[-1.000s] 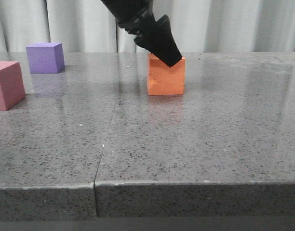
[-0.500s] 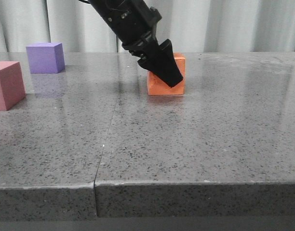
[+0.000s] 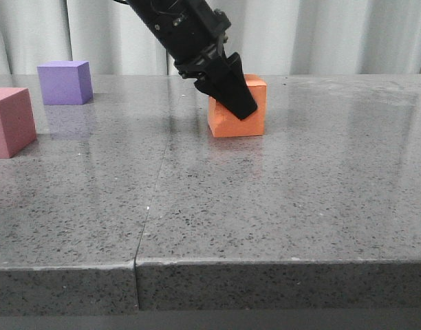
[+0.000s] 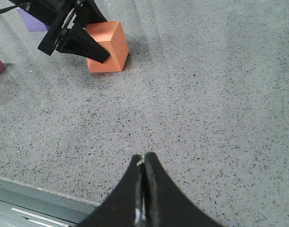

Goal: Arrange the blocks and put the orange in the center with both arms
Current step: 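Close the left gripper on the orange cube, then lift the orange cube and carry it toward the purple cube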

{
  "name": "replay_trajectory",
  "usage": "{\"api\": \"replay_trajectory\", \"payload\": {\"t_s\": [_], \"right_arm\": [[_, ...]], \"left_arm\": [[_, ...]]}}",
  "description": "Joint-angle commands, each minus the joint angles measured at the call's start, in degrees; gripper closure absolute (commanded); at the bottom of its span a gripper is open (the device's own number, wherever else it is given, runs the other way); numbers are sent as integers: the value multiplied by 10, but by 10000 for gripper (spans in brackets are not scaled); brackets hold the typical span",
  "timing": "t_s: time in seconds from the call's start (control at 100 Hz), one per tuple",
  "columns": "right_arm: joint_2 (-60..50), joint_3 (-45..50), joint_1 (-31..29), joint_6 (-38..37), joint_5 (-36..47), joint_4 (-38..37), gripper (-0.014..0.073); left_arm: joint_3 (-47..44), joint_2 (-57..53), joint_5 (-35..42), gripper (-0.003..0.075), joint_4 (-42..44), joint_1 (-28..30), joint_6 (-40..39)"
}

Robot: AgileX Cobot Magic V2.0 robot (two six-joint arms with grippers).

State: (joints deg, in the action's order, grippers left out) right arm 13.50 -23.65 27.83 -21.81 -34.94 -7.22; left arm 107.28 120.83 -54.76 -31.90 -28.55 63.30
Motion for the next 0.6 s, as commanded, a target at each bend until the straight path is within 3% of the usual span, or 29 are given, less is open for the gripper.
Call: {"api": "replay_trajectory", "payload": {"t_s": [0.0, 0.34, 0.59], "right_arm": [[5, -14, -2, 4, 45, -10, 661], [5, -14, -2, 4, 45, -10, 661], [5, -14, -2, 4, 45, -10, 661]], "left_arm": [[17, -33, 16, 459, -28, -4, -1], [57, -50, 27, 478, -16, -4, -38], [71, -96, 89, 478, 158, -4, -279]]}}
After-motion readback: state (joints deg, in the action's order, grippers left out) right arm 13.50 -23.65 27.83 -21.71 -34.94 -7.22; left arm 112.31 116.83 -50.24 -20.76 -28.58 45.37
